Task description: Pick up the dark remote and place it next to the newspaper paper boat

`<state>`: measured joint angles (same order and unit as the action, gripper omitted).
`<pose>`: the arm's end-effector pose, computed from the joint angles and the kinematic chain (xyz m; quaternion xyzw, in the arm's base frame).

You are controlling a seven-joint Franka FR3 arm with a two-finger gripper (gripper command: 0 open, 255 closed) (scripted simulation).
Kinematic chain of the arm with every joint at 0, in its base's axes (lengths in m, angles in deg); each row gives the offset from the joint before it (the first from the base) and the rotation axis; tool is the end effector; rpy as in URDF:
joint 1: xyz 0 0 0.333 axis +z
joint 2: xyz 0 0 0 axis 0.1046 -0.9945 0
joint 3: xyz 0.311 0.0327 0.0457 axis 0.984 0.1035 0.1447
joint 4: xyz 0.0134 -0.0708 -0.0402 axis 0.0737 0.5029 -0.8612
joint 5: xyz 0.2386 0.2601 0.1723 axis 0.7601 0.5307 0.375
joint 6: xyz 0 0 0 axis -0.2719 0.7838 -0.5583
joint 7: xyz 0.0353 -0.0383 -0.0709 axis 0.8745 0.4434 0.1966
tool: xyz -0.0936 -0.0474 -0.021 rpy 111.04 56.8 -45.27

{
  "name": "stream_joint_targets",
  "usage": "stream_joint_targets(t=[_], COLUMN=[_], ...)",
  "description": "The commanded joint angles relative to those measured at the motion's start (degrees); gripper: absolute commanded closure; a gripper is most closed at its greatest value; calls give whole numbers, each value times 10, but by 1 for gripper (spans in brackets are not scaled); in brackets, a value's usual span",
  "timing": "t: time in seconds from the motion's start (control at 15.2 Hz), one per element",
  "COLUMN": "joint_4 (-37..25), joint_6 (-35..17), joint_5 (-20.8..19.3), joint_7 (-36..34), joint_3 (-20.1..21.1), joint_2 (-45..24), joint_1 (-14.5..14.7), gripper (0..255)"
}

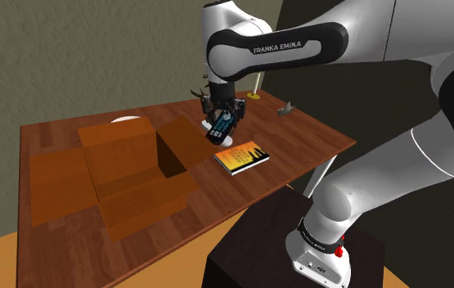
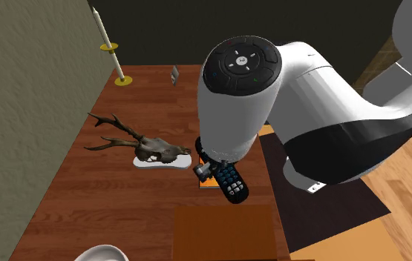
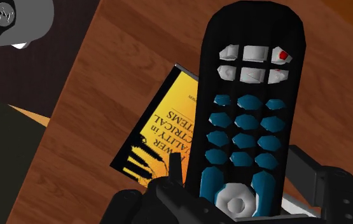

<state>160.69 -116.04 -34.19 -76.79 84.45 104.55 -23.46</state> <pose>0.4271 0.0577 0.4967 0.8218 -0.5580 0.0264 0.1122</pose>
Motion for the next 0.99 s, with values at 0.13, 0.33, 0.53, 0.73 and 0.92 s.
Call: stream_joint_targets(t=[0.13, 0.33, 0.53, 0.73, 0.92], joint_4=[30, 52, 68, 79, 83], joint_6=[-8, -18, -28, -40, -52], joint_5=[-11, -24, -40, -58, -76], joint_7=[53, 95, 137, 178, 218], joint_3=[-40, -74, -108, -141, -174], joint_2=[29, 48, 60, 67, 66], joint_1=[-15, -29, -45, -63, -82], gripper=[255, 255, 255, 255, 255])
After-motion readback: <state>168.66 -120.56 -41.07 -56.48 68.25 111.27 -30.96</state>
